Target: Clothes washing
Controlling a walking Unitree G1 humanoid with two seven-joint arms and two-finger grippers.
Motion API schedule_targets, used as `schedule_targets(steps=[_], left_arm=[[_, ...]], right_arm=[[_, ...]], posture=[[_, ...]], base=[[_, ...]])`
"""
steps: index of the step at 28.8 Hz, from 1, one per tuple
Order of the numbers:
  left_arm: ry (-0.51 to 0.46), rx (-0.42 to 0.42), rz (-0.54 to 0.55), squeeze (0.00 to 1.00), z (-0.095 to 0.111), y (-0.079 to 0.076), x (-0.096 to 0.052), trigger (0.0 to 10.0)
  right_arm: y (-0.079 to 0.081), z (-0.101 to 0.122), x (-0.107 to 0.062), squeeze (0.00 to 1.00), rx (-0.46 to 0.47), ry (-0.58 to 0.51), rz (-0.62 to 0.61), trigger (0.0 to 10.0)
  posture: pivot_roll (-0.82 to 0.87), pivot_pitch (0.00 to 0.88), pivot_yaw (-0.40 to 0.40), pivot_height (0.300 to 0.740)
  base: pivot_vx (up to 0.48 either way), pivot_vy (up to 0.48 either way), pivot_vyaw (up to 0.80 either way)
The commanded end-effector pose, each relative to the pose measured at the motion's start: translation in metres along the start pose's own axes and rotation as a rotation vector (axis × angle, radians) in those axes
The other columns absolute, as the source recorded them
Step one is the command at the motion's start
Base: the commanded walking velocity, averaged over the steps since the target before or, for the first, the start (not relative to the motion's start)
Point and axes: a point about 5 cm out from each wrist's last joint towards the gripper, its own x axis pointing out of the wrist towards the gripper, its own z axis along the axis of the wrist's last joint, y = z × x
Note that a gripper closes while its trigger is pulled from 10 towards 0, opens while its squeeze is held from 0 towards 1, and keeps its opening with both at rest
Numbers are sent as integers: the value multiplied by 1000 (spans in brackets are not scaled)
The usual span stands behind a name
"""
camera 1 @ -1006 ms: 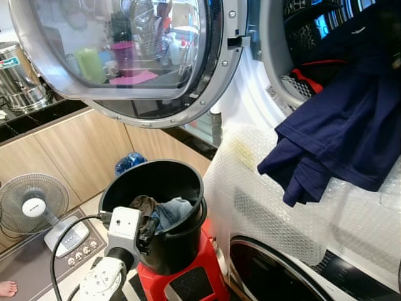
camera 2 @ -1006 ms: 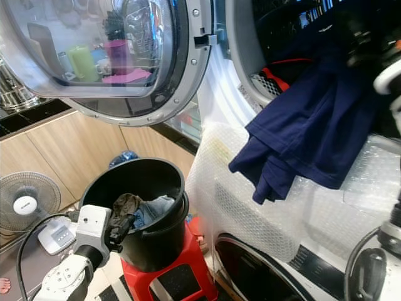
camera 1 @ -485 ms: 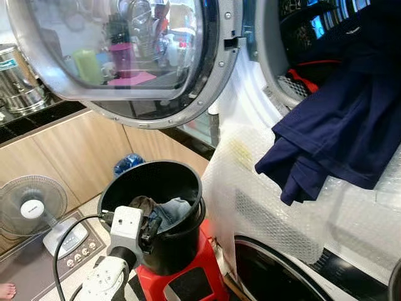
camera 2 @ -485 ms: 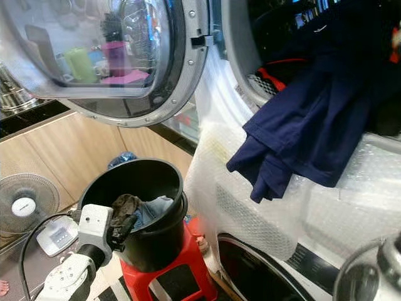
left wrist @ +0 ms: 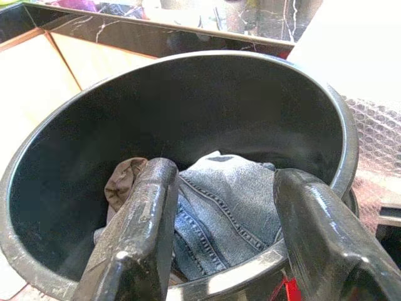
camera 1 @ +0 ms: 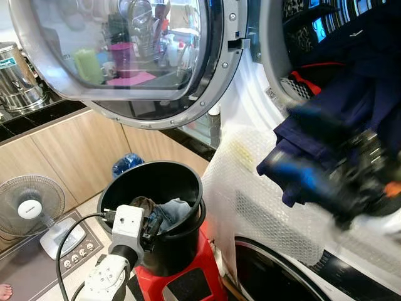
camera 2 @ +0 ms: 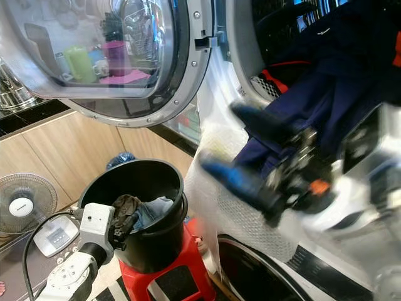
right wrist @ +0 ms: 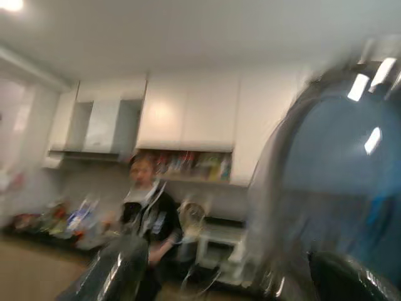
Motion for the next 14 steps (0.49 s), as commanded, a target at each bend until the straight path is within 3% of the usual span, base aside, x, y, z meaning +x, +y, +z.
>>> schedule_targets(steps=[1,4,11,14], left_arm=[[-1,2,10,0,-1,4,0,10000],[-5,3,11,0,0,5,1,10000],[-6,5,22,0,-1,7,1,10000],[-7,8,23,0,0,8,1,10000]], right_arm=[[4,-9,3,0,-18,63,0,10000],[-3,-30,1,0,21,112,-91,10000],[-6,-52,-8,0,160,82,-240,10000],[-15,-76,-18,0,133,211,-384,10000]], posture=[[21,0,75,740],[24,0,72,740],[29,5,64,740],[22,9,68,740]], base=[[0,0,0],[0,0,0],[0,0,0],[0,0,0]])
